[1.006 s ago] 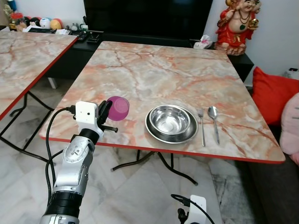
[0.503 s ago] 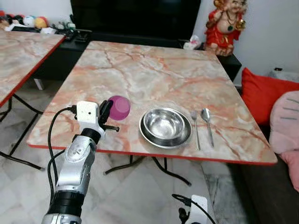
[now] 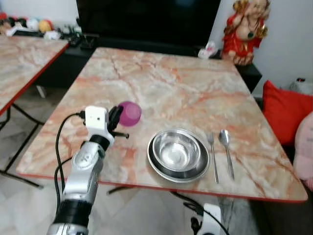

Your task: Setting the table

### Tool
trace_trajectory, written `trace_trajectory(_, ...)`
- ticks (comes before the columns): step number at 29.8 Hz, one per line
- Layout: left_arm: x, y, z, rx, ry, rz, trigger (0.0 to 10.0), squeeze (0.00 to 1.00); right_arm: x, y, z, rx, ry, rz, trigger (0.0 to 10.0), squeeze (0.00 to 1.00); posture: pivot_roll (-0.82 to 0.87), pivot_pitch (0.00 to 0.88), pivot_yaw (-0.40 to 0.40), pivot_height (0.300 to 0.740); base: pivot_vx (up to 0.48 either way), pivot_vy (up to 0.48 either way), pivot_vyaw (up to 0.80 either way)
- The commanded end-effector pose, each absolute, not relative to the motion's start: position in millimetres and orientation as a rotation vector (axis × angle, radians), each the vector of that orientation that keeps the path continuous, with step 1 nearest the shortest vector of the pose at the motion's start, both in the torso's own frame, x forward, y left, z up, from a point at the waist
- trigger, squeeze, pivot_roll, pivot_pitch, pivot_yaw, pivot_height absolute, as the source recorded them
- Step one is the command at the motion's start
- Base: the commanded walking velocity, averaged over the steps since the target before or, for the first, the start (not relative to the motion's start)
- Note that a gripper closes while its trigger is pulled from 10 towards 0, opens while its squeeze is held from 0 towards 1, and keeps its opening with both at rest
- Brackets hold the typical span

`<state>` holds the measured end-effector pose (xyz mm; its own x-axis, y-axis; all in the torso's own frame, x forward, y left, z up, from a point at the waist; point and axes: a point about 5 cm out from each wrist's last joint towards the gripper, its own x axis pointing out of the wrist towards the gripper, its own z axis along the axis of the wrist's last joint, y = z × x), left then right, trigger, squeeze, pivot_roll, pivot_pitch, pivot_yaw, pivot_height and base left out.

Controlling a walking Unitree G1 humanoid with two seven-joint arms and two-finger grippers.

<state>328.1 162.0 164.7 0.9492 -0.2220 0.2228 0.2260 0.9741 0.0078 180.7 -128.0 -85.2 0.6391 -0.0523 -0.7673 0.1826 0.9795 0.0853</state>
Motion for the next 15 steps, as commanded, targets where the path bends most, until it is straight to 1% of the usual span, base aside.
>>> trace_trajectory(1,328.7,165.1,169.4,-0.033,-0.228,-0.226,10.0,0.00,181.8,-121.9,-84.6,0.168,0.871,-0.120,10.0,0.00,0.12,0.021,-0.090,0.736,0.000,0.000,0.00)
trace_trajectory(5,330.5,164.8,174.7,-0.065,-0.234,-0.230,10.0,0.00,181.9,-121.9,-84.6,0.166,0.872,-0.116,10.0,0.00,0.12,0.024,-0.093,0.736,0.000,0.000,0.00)
trace_trajectory(7,332.5,164.9,179.7,-0.102,-0.233,-0.230,10.0,0.00,182.1,-121.7,-84.5,0.166,0.872,-0.115,10.0,0.00,0.12,0.028,-0.093,0.736,0.000,0.000,0.00)
trace_trajectory(8,337.1,165.3,189.5,-0.153,-0.226,-0.220,10.0,0.00,182.1,-121.7,-84.5,0.167,0.873,-0.114,10.0,0.00,0.12,0.030,-0.093,0.736,0.000,0.000,0.00)
trace_trajectory(9,338.7,165.3,192.6,-0.160,-0.222,-0.217,10.0,0.00,182.2,-121.7,-84.5,0.167,0.873,-0.114,10.0,0.00,0.11,0.030,-0.095,0.736,0.000,0.000,0.00)
trace_trajectory(12,347.1,166.8,202.7,-0.112,-0.187,-0.179,10.0,0.00,182.4,-121.8,-84.5,0.167,0.874,-0.111,10.0,0.00,0.12,0.035,-0.100,0.736,0.000,0.000,0.00)
trace_trajectory(13,353.0,168.8,209.3,-0.129,-0.156,-0.151,10.0,0.00,182.5,-121.7,-84.5,0.166,0.875,-0.108,10.0,0.00,0.11,0.037,-0.101,0.736,0.000,0.000,0.00)
trace_trajectory(15,355.8,169.7,212.4,-0.147,-0.131,-0.139,10.0,0.00,182.5,-121.7,-84.6,0.165,0.877,-0.105,10.0,0.00,0.11,0.041,-0.100,0.736,0.000,0.000,0.00)
